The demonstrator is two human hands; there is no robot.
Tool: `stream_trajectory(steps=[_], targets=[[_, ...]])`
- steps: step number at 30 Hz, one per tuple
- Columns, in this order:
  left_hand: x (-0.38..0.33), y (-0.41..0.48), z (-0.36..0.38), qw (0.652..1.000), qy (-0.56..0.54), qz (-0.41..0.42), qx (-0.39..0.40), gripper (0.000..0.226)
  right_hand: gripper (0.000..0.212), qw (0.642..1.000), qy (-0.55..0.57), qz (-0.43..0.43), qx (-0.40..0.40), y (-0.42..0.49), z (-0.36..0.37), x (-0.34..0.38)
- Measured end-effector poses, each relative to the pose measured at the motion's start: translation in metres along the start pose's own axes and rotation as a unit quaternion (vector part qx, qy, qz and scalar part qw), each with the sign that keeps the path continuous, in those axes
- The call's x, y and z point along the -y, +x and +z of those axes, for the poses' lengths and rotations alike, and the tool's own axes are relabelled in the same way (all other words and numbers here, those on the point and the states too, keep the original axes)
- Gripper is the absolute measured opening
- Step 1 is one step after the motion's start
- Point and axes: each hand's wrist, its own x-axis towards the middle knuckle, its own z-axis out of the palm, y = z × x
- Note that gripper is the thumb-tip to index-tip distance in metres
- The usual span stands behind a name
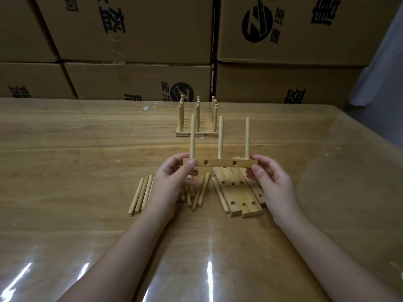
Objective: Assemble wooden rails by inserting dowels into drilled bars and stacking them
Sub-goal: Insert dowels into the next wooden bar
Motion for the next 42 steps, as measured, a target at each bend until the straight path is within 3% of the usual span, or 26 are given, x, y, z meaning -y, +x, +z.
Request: stream_trajectory(steps=[4,8,12,22,27,32,42], targets=[[-0.007,0.002,-0.005,0.978,0.208,-0.017,0.018,0.025,0.025,0.999,-0.042,-0.015,-0.006,0.004,-0.007,-0.001],[-0.023,0.006,-0.018,0.943,0.316,-0.069,0.079,0.028,0.025,0.992,-0.120,-0.034,0.024,0.003,-0.007,-0.004],[-0.031,0.009,-0.026,0.940,0.316,-0.085,0.097,0.018,0.025,0.980,-0.185,-0.060,0.039,0.003,-0.005,-0.011],[-0.024,0.078,-0.034,0.901,0.434,-0.017,0.009,0.038,0.015,0.972,-0.225,-0.060,0.015,0.007,-0.006,-0.017],[-0.005,0.114,-0.054,0.898,0.435,-0.068,0.011,0.022,0.014,0.971,-0.232,-0.062,0.013,0.008,-0.006,-0.017],[0.003,0.145,-0.050,0.892,0.445,-0.075,0.003,0.040,0.014,0.971,-0.233,-0.058,0.011,0.007,-0.006,-0.017],[0.020,0.178,-0.046,0.894,0.443,-0.043,-0.057,0.034,0.015,0.967,-0.245,-0.068,0.014,0.007,-0.005,-0.015]])
